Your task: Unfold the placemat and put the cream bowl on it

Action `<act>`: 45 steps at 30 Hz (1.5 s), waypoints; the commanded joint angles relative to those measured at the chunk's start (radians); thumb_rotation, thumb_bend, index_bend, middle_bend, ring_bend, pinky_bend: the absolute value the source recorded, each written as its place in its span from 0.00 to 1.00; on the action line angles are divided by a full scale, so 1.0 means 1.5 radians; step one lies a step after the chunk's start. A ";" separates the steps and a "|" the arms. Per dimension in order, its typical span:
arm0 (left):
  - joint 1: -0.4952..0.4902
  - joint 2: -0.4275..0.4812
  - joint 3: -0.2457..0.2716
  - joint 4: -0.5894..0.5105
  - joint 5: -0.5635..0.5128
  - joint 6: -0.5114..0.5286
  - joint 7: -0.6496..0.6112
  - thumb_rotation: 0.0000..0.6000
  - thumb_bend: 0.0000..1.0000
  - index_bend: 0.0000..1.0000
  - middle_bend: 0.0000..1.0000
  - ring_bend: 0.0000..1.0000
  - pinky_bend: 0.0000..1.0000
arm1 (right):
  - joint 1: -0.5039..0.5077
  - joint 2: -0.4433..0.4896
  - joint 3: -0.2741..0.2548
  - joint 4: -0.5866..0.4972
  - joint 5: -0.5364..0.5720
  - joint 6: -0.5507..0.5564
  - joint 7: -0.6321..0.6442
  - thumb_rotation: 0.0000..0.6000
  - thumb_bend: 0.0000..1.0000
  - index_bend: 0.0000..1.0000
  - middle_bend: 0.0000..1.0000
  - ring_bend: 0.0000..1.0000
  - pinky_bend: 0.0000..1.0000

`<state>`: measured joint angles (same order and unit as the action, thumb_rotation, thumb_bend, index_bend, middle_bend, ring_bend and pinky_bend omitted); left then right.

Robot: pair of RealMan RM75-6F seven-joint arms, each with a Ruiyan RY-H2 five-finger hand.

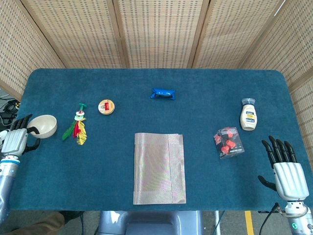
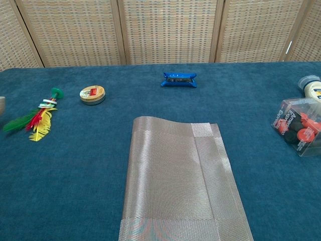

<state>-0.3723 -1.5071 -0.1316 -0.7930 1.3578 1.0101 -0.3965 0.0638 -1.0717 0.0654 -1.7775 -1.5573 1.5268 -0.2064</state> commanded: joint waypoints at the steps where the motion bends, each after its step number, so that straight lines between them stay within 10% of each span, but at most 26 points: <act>1: -0.003 -0.003 0.005 0.005 0.001 -0.008 -0.009 1.00 0.00 0.01 0.00 0.00 0.00 | 0.000 0.001 0.000 0.000 0.000 0.000 0.001 1.00 0.00 0.00 0.00 0.00 0.00; 13: 0.028 0.050 0.007 -0.084 0.054 0.131 -0.079 1.00 0.00 0.00 0.00 0.00 0.00 | -0.001 0.001 -0.001 0.001 -0.001 0.001 0.001 1.00 0.00 0.00 0.00 0.00 0.00; 26: 0.075 0.204 0.031 -0.398 0.166 0.308 0.055 1.00 0.00 0.00 0.00 0.00 0.00 | 0.003 -0.006 -0.003 0.006 -0.002 -0.006 -0.009 1.00 0.00 0.00 0.00 0.00 0.00; 45: -0.140 0.162 0.042 -0.550 0.418 0.112 0.360 1.00 0.03 0.04 0.00 0.00 0.00 | 0.003 -0.021 0.028 0.027 0.037 0.014 -0.031 1.00 0.00 0.00 0.00 0.00 0.00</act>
<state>-0.5445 -1.2306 -0.0649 -1.6229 1.9557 1.2141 0.1184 0.0671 -1.1008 0.1053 -1.7387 -1.5070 1.5507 -0.2508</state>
